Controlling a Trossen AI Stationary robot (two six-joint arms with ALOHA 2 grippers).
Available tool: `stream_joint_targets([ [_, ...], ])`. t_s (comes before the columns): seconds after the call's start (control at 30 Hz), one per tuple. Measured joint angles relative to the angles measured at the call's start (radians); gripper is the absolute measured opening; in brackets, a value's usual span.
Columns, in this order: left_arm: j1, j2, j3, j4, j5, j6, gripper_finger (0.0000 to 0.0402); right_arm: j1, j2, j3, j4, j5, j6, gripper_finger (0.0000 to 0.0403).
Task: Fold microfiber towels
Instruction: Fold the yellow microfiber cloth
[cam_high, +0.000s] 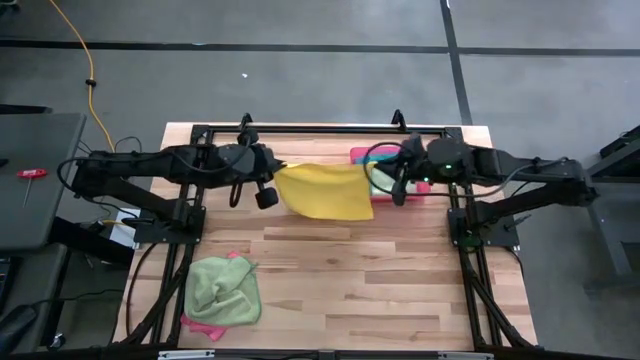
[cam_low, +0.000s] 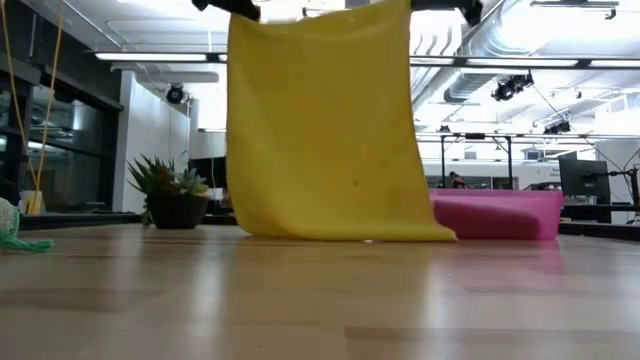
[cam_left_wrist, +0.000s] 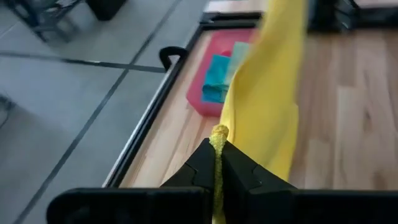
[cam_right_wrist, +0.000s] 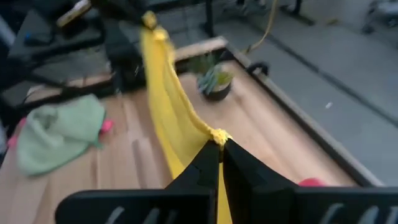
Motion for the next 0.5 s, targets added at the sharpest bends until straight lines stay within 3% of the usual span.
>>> stream_joint_targets([
  [0.17, -0.053, -0.023, -0.195, 0.183, -0.032, -0.161, 0.0001, 0.012, 0.075, 0.000, -0.029, -0.088, 0.004, 0.0000],
  [0.5, -0.269, -0.018, -0.620, 0.557, -0.112, -0.554, 0.0000, 0.073, 0.300, 0.000, -0.118, -0.137, 0.055, 0.0000],
])
